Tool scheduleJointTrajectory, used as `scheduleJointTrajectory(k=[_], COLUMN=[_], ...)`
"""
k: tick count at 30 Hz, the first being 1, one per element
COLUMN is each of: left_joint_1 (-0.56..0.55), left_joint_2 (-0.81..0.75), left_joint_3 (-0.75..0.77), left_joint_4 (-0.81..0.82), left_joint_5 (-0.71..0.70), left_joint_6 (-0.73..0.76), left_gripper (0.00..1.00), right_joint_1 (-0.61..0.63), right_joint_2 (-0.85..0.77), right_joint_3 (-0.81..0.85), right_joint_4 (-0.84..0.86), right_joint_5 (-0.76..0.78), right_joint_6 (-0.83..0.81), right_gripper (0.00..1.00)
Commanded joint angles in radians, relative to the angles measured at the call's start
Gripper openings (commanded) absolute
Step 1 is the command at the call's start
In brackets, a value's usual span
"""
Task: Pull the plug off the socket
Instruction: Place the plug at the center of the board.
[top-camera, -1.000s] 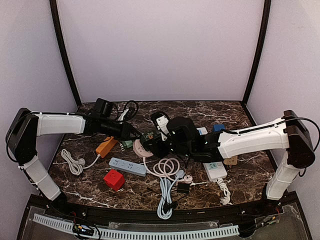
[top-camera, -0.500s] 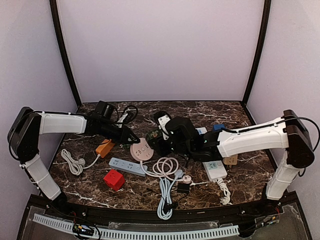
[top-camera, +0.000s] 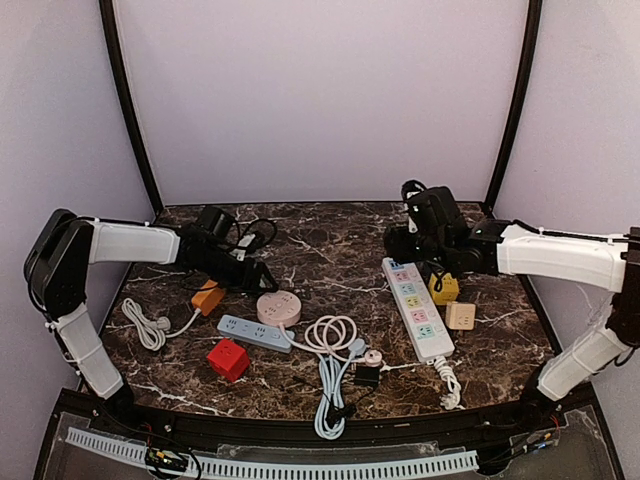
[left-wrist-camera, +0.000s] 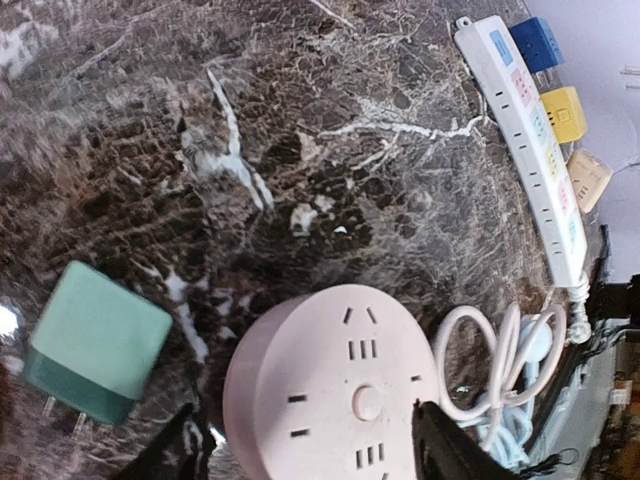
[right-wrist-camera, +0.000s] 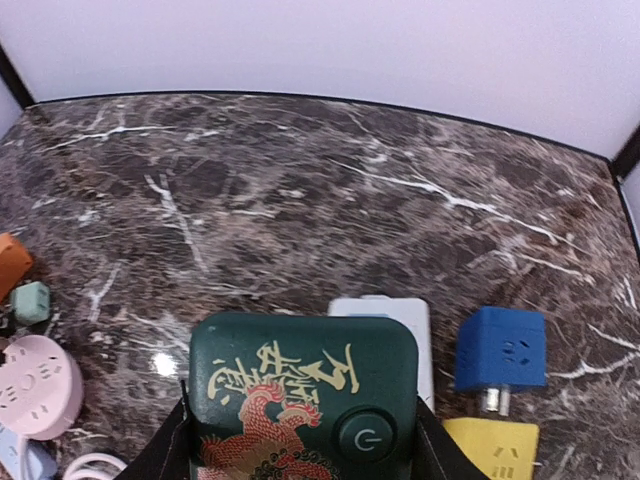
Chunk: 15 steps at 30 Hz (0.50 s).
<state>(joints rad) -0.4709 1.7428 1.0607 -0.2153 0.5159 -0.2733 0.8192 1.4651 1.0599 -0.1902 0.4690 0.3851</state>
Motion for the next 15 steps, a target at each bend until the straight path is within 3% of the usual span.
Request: scheduleJointTrajectory(k=[1, 10, 15], left_joint_1=[0.002, 0.007, 0.052], left_joint_2=[-0.089, -0.323, -0.476], left_joint_3=[-0.007, -0.072, -0.136], left_joint_4=[-0.045, 0.035, 0.095], left_joint_5=[-0.137, -0.339, -0.370], left_joint_6=[0.044, 0.047, 0.002], left_gripper=[0.76, 0.97, 0.99], right_joint_1=[-0.101, -0.382, -0.543], right_joint_2=[-0.085, -0.225, -0.224], right_joint_3=[-0.050, -0.176, -0.240], right_joint_4=[-0.154, -0.270, -0.238], right_joint_5=[0.015, -0.082, -0.215], right_joint_6=[0.070, 0.142, 0.123], right_gripper=[0.00, 0.00, 0.00])
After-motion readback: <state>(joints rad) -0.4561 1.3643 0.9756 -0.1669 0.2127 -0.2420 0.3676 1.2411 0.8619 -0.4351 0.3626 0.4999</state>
